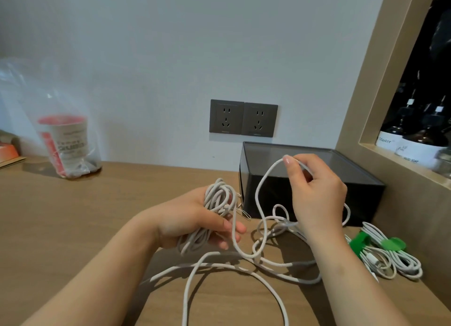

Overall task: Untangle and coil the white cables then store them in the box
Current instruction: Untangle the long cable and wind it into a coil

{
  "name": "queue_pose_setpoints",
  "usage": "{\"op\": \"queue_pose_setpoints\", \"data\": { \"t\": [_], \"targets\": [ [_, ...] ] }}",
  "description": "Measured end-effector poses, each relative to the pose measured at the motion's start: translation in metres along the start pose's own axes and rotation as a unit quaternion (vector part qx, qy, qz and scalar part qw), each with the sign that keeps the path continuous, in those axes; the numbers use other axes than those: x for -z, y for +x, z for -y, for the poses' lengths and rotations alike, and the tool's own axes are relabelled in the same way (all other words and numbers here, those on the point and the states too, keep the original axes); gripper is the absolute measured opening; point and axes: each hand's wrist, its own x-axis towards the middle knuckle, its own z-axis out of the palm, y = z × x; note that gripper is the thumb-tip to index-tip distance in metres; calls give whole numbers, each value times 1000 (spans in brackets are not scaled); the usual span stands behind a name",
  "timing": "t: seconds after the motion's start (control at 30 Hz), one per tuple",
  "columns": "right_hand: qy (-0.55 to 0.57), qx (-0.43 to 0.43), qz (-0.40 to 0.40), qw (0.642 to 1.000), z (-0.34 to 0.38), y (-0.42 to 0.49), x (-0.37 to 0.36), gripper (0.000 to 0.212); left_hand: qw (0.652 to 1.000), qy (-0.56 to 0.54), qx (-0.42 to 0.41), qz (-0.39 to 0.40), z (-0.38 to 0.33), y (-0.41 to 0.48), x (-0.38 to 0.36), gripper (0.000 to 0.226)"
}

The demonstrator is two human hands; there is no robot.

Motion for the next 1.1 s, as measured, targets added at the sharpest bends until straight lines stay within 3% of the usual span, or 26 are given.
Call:
{"op": "queue_pose_setpoints", "data": {
  "t": [0.17, 0.3, 0.4, 0.53, 0.67, 0.8, 0.97, 1.1],
  "targets": [
    [3, -33, 36, 999, -1, 3, 3, 9, 998, -57, -13, -13, -2, 2, -2, 18],
    [-26, -70, 164, 984, 1, -1, 0, 12, 962, -254, -52, -85, -5, 4, -2, 13],
    [-5, -95, 168, 981, 2, -2, 0, 14, 948, -277, -54, -145, -6, 7, -2, 11],
    [149, -175, 163, 960, 6, -1, -1, 18, 967, -165, -41, -188, -7, 4, -4, 16],
    [206, -198, 154, 946, 8, -12, -4, 18, 978, 4, -19, -206, -2, 3, -14, 41],
    [191, -182, 178, 948, 8, -21, -10, 19, 966, 98, 11, -240, 11, 9, -11, 20],
    [211, -197, 167, 943, 11, -23, -13, 21, 963, 94, 23, -251, 17, 8, -14, 22],
    [207, -205, 168, 942, 12, -22, -12, 21, 963, 93, 46, -250, 20, 7, -12, 10]
  ]
}}
